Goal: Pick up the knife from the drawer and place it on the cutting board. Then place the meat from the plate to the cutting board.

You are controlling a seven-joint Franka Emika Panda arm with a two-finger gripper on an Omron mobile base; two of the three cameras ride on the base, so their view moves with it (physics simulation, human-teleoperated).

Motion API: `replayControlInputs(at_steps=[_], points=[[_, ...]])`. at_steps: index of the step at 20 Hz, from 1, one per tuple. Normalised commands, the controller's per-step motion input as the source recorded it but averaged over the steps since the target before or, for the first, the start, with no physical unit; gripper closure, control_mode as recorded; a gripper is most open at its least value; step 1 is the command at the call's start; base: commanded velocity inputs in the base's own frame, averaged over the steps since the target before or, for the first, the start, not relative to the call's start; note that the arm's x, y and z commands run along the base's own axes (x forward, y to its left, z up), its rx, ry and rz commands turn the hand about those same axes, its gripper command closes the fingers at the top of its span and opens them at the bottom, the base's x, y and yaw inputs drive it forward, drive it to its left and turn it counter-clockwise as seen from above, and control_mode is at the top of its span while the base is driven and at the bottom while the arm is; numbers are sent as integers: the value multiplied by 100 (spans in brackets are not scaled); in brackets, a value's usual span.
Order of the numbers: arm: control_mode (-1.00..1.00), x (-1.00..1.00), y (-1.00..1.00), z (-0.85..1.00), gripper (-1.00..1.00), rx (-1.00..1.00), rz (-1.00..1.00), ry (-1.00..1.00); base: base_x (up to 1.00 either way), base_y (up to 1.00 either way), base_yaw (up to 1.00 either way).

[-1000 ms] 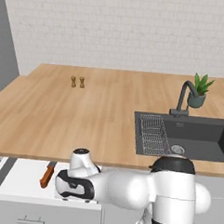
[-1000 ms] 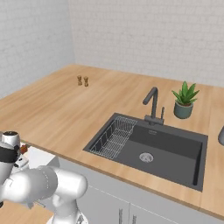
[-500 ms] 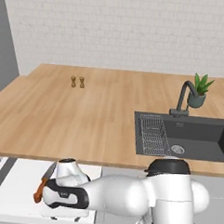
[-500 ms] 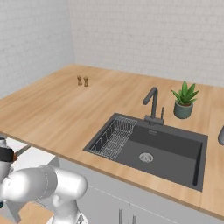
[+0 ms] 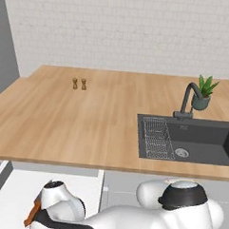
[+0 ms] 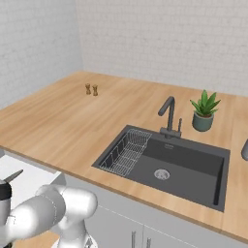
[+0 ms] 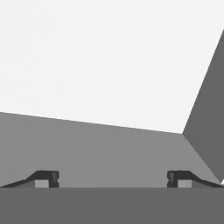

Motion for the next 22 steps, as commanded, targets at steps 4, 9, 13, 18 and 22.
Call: replayControlInputs(at_steps=[4, 9, 13, 18, 22], points=[[-100, 84, 5, 25, -100, 0, 1, -16, 0, 0, 0], [-100, 100, 16, 21, -100, 0, 1, -11, 0, 0, 0], [-100, 74, 39, 10, -100, -4, 0, -19, 0, 0, 0], [-100, 62, 47, 0, -100, -6, 0, -21, 0, 0, 0], [-100, 37, 39, -1, -100, -3, 0, -7, 0, 0, 0]])
